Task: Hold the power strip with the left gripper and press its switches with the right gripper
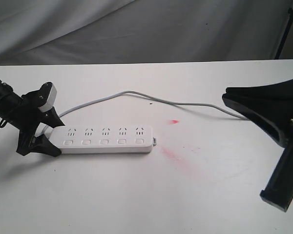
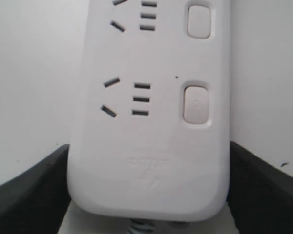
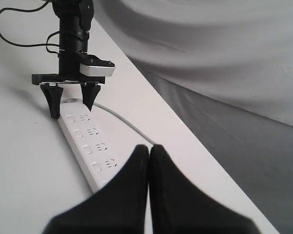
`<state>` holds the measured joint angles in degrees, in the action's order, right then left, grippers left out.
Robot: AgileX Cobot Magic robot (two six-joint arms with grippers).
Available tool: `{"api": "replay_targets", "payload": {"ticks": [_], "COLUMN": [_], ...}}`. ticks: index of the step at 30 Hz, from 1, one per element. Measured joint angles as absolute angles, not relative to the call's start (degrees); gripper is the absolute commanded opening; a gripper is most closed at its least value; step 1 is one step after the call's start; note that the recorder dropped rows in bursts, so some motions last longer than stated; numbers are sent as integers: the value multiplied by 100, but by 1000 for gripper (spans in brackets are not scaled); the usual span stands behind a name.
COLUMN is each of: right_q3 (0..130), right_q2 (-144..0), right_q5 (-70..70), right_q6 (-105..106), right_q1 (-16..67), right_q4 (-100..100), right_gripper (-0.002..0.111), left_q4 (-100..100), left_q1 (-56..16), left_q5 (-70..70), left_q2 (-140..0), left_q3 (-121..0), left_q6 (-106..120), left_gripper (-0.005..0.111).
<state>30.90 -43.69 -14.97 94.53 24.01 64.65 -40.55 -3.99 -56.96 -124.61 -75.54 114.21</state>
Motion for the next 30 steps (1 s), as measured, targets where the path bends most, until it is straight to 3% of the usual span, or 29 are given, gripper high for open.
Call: {"api": "replay_targets", "payload": {"ticks": [8, 16, 26, 30], "right_q3": [2479, 748, 638, 638], "right_q2": [-3327, -542, -393, -393], "right_q5": [-1001, -845, -845, -825], "right_q6": [9157, 8389, 7824, 6090], "right_q1": [2237, 865, 850, 850], "right_q4": [6476, 6497, 6352, 4725], "right_gripper": [0, 0, 0, 0], "left_q4": [-4055, -4055, -4055, -4055], "left_q1": [-399, -399, -399, -399], "left_q5": [-5696, -5696, -5696, -5696], "left_q2": [-12461, -12461, -12461, -12461], "left_q3": [-7554, -7554, -7554, -7554], "left_q6": [11421, 11421, 11421, 11421], "left_gripper": [65, 65, 65, 65]}}
